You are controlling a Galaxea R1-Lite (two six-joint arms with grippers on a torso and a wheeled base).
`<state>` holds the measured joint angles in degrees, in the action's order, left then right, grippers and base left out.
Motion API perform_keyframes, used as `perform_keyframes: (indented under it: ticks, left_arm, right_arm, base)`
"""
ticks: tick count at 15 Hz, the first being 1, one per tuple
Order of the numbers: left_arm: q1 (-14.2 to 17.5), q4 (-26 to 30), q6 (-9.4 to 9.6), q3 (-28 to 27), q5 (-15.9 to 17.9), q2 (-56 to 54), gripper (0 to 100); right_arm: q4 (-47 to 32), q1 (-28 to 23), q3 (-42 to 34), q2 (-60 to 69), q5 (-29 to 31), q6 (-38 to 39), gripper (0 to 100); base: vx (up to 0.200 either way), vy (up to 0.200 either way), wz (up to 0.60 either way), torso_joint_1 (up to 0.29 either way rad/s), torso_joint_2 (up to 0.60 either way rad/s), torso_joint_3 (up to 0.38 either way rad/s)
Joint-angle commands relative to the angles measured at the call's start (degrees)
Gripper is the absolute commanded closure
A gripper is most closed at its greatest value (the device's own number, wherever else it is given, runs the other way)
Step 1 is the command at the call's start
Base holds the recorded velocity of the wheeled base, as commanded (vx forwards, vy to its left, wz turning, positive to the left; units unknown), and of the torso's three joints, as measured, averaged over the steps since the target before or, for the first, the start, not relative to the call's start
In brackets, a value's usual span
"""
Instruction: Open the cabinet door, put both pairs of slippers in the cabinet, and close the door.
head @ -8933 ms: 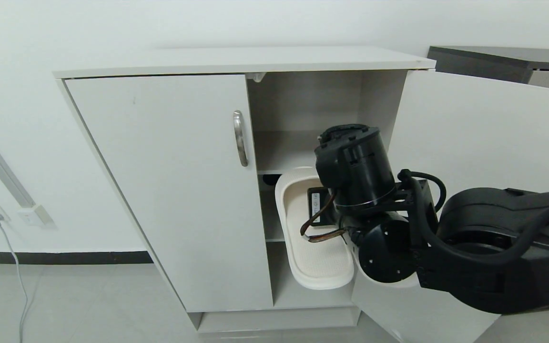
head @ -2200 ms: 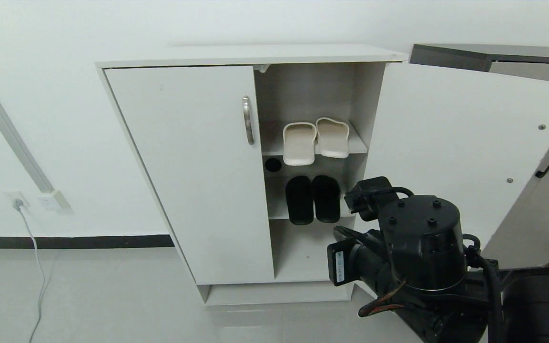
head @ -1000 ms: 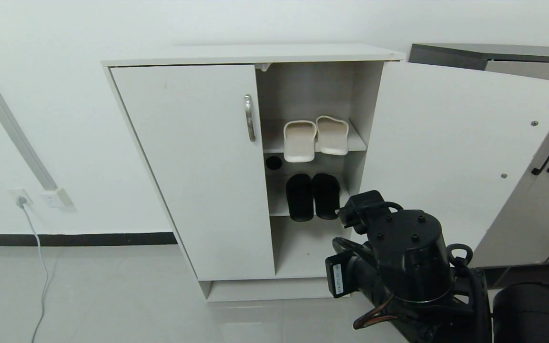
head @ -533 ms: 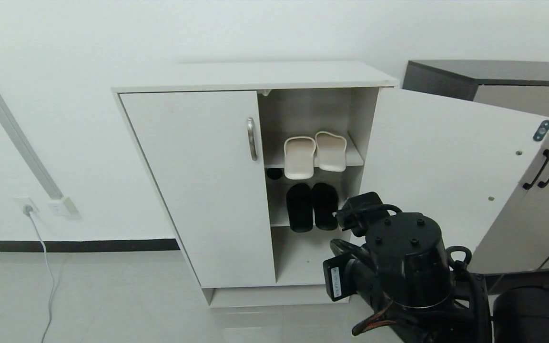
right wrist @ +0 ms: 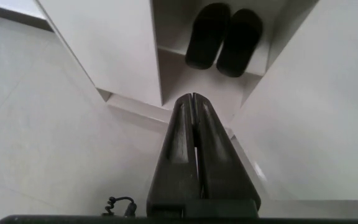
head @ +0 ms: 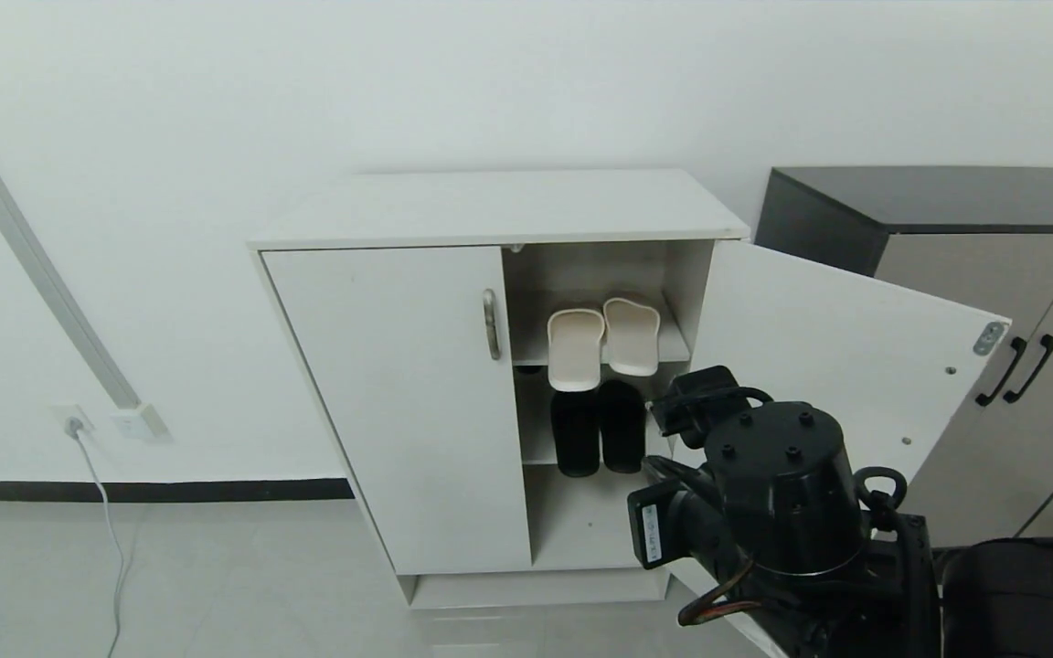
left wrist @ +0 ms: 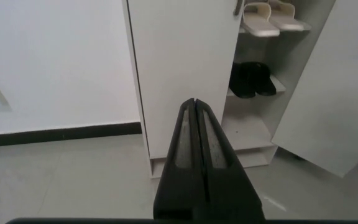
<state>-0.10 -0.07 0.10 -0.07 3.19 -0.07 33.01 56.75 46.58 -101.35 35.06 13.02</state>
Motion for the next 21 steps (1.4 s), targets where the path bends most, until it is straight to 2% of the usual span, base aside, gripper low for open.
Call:
perform_keyframes:
  ticks: [1, 10, 21]
  left_arm:
    - [0.01, -0.01, -0.01, -0.01, 0.06, 0.07, 100]
    - [0.01, -0.01, -0.01, -0.01, 0.06, 0.07, 100]
    - [0.01, -0.01, -0.01, -0.01, 0.06, 0.07, 100]
  right_arm:
    - [0.03, 0.03, 0.00, -0.42, 0.01, -0.01, 100]
    - [0.03, 0.03, -0.09, -0.51, 0.01, -0.01, 100]
    - [0.03, 0.03, -0.79, -0.51, 0.01, -0.63, 100]
  base:
    - [0.000, 0.000, 0.00, 0.159, -0.49, -0.334]
    - [0.000, 0.000, 0.00, 0.190, -0.50, -0.315]
    - [0.000, 0.000, 0.00, 0.244, -0.55, -0.316]
